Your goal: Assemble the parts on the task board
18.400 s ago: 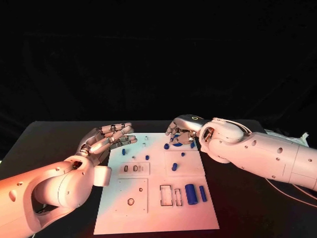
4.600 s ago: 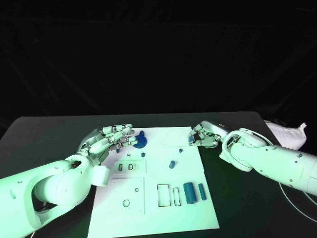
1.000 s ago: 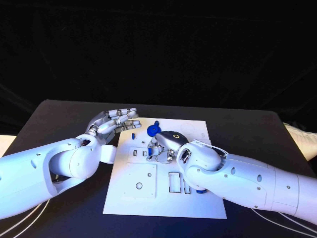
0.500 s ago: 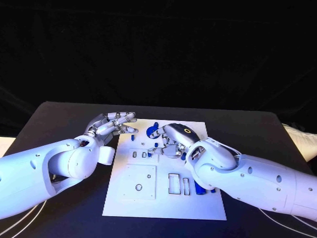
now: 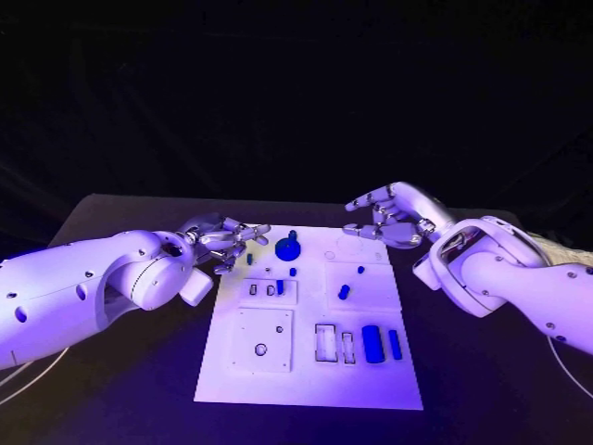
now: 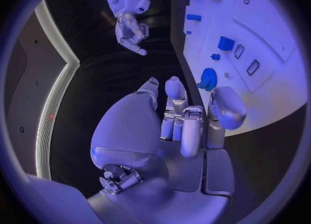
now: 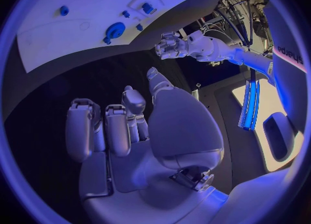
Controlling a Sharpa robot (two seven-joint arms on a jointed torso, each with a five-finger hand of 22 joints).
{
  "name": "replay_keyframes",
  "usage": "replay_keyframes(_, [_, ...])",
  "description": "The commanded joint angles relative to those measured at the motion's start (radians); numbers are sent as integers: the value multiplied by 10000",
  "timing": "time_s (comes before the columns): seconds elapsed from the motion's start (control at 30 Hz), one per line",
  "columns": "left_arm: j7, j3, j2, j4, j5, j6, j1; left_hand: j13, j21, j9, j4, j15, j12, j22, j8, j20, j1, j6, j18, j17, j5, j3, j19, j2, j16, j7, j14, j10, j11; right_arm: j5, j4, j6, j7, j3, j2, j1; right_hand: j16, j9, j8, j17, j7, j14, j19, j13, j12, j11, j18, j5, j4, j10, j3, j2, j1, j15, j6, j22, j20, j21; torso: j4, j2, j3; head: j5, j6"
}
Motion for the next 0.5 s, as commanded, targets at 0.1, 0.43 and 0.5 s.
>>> replay_keyframes(0.1, [-4054,3,370,-197,-4233,2090,481,2070,944,819,296,-123,1871,1286,911,-8,-607,-128,-282,2626,-587,-851,136,186,49,-95,1034,37,-105,1934,-305,180,430,3,-373,190,-62,-2,66,778,-36,655,-7,1,58,-36,-114,178,5,-18,-123,-8,135,24,65,24,-10,-28,-146,-102,87,156,-39])
replay_keyframes(0.43, [-5384,-20,1423,-859,-6143,3415,909,3667,1711,2567,289,-259,3155,2515,2424,-144,-333,-700,-460,2626,-610,-1678,418,582,49,-288,1034,464,-301,2156,-619,353,253,6,-520,268,-100,-6,64,737,-44,648,-12,-26,52,-47,-111,445,7,-18,-212,9,227,14,85,8,-21,-41,-177,-120,153,199,-100])
replay_keyframes(0.5, [-5494,-29,1621,-978,-6234,3597,940,3578,1859,2762,286,-275,3070,2800,2536,-156,-332,-848,-518,2626,-610,-1773,564,637,49,-277,1034,378,-309,2158,-623,383,221,5,-521,272,-102,-6,64,735,-44,648,-12,-25,53,-47,-111,451,7,-17,-213,11,231,13,86,8,-22,-41,-188,-109,151,203,-125])
